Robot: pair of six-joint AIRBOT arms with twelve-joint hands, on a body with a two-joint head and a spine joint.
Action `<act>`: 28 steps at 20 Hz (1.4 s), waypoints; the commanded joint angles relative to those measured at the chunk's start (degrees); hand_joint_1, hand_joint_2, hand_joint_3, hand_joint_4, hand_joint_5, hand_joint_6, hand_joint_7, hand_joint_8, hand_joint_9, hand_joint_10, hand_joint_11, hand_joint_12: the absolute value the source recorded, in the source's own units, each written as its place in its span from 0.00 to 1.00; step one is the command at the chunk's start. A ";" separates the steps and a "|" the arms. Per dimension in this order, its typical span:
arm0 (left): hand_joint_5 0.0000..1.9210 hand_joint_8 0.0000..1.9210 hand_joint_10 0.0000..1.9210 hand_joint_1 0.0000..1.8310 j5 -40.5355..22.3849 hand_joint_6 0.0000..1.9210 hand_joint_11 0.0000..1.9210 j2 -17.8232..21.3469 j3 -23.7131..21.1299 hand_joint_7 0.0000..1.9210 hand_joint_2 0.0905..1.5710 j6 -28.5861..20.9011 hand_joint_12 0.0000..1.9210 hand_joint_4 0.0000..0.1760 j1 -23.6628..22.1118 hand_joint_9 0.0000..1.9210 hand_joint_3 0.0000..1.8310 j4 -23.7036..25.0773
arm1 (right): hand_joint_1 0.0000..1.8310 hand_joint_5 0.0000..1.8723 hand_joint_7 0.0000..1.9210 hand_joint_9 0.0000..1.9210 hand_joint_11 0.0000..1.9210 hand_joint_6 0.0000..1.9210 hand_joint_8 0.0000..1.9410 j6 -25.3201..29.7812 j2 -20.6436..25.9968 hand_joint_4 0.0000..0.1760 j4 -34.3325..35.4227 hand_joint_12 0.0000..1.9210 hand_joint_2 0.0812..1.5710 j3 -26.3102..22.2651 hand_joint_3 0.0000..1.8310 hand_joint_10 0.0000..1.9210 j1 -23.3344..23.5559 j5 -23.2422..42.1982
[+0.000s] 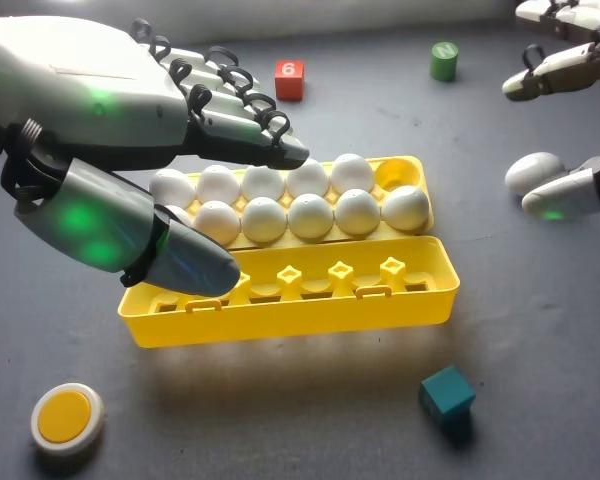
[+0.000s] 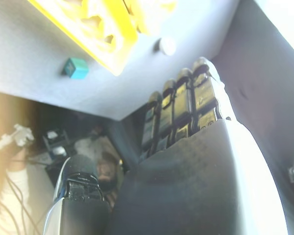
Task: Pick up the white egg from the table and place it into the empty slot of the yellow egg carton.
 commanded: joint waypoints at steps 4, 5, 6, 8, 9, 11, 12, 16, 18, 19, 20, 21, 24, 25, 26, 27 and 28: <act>0.07 0.01 0.01 0.00 3.36 0.01 0.02 0.24 -0.71 0.06 0.73 0.15 0.03 0.00 -0.78 0.04 0.00 -2.24 | 0.22 0.37 0.00 0.00 0.00 0.02 0.00 -0.74 -2.01 0.76 0.29 0.00 0.43 4.32 0.00 0.00 0.26 7.60; 0.07 0.01 0.01 0.00 3.36 0.01 0.02 0.25 -0.69 0.06 0.73 0.15 0.03 0.00 -0.77 0.04 0.00 -2.24 | 0.22 0.37 0.00 0.00 0.00 0.02 0.00 -0.74 -2.60 0.76 0.29 0.00 0.43 5.17 0.00 0.00 0.22 7.84; 0.07 0.00 0.00 0.00 3.34 0.00 0.01 0.30 -0.65 0.06 0.73 0.16 0.03 0.00 -0.70 0.04 0.00 -2.24 | 0.25 0.37 0.00 0.00 0.00 0.02 0.00 -0.89 -3.75 0.62 0.28 0.00 0.44 6.76 0.00 0.00 0.17 7.97; 0.07 0.01 0.01 0.00 3.28 0.00 0.01 0.36 -0.66 0.06 0.73 0.16 0.03 0.00 -0.61 0.05 0.00 -2.24 | 0.26 0.38 0.00 0.00 0.00 0.02 0.00 -1.45 -5.71 0.67 -1.13 0.00 0.44 9.43 0.00 0.00 0.05 8.39; 0.07 0.00 0.00 0.00 3.27 0.00 0.01 0.36 -0.68 0.06 0.73 0.16 0.03 0.00 -0.62 0.04 0.00 -2.24 | 0.27 0.40 0.00 0.00 0.00 0.03 0.00 -1.45 -6.69 0.72 -3.00 0.00 0.44 10.88 0.00 0.00 -0.40 9.24; 0.08 0.00 0.01 0.00 3.31 0.00 0.02 0.36 -0.71 0.07 0.73 0.16 0.04 0.00 -0.63 0.05 0.00 -2.24 | 0.27 0.39 0.00 0.00 0.00 0.02 0.00 -0.95 -8.31 0.81 -5.43 0.00 0.45 13.30 0.00 0.00 -1.75 10.84; 0.08 0.00 0.01 0.00 3.45 0.00 0.02 0.36 -0.73 0.07 0.73 0.16 0.04 0.00 -0.64 0.05 0.00 -2.24 | 0.27 0.39 0.00 0.00 0.00 0.02 0.00 0.17 -8.88 0.80 -6.90 0.00 0.45 14.27 0.00 0.00 -2.26 10.84; 0.07 0.00 0.00 0.00 3.70 0.00 0.02 0.36 -0.99 0.06 0.73 0.16 0.04 0.00 -0.51 0.05 0.00 -2.24 | 0.25 0.39 0.00 0.00 0.00 0.02 0.00 1.09 -11.56 0.76 -8.02 0.00 0.46 18.26 0.01 0.00 -3.47 10.98; 0.07 0.00 0.00 0.00 3.68 0.00 0.01 0.37 -1.05 0.06 0.74 0.16 0.04 0.00 -0.40 0.04 0.00 -2.24 | 0.27 0.41 0.00 0.00 0.00 0.02 0.00 1.12 -12.78 0.70 -8.02 0.00 0.46 20.08 0.00 0.00 -3.68 10.98; 0.08 0.00 0.00 0.00 3.67 0.00 0.02 0.39 -1.05 0.07 0.74 0.16 0.05 0.00 -0.41 0.05 0.00 -2.24 | 0.27 0.40 0.00 0.00 0.00 0.02 0.00 1.27 -13.25 0.77 -8.02 0.00 0.47 20.63 0.01 0.00 -3.91 10.97; 0.08 0.00 0.00 0.00 3.67 0.00 0.01 0.40 -1.04 0.06 0.75 0.16 0.05 0.00 -0.42 0.04 0.00 -2.24 | 0.26 0.40 0.00 0.00 0.00 0.02 0.00 1.32 -13.56 0.76 -8.02 0.00 0.46 20.99 0.00 0.00 -4.11 10.96; 0.07 0.00 0.00 0.00 3.67 0.00 0.01 0.41 -1.05 0.05 0.75 0.16 0.05 0.00 -0.45 0.04 0.00 -2.25 | 0.27 0.41 0.00 0.00 0.00 0.02 0.00 1.32 -14.04 0.70 -8.03 0.00 0.46 21.64 0.00 0.00 -4.49 10.94; 0.07 0.00 0.00 0.00 3.57 0.00 0.01 0.41 -1.09 0.06 0.74 0.15 0.05 0.00 -0.50 0.04 0.00 -2.25 | 0.28 0.41 0.00 0.00 0.00 0.02 0.00 1.65 -15.56 0.70 -8.03 0.00 0.48 23.98 0.01 0.00 -5.24 10.50; 0.07 0.00 0.00 0.00 3.57 0.00 0.00 0.41 -1.06 0.05 0.74 0.15 0.05 0.00 -0.50 0.03 0.00 -2.25 | 0.31 0.43 0.00 0.00 0.00 0.02 0.00 2.25 -15.96 0.61 -8.03 0.00 0.47 24.70 0.00 0.00 -5.33 10.29; 0.08 0.00 0.00 0.00 3.57 0.00 0.00 0.41 -1.00 0.07 0.74 0.15 0.09 0.00 -0.50 0.05 0.00 -2.25 | 0.32 0.43 0.00 0.00 0.00 0.02 0.00 2.47 -16.19 0.59 -8.04 0.00 0.47 25.01 0.00 0.00 -5.39 10.26; 0.09 0.00 0.00 0.00 3.57 0.00 0.00 0.41 -0.91 0.09 0.74 0.15 0.12 0.00 -0.49 0.06 0.00 -2.25 | 0.31 0.42 0.00 0.00 0.00 0.02 0.00 2.95 -16.58 0.52 -8.34 0.00 0.47 25.55 0.00 0.00 -5.55 10.23; 0.08 0.00 0.00 0.00 3.57 0.00 0.00 0.41 -0.86 0.08 0.74 0.15 0.11 0.00 -0.49 0.06 0.00 -2.25 | 0.31 0.44 0.00 0.00 0.00 0.03 0.00 3.58 -16.87 0.58 -8.94 0.00 0.47 25.90 0.01 0.00 -5.63 10.23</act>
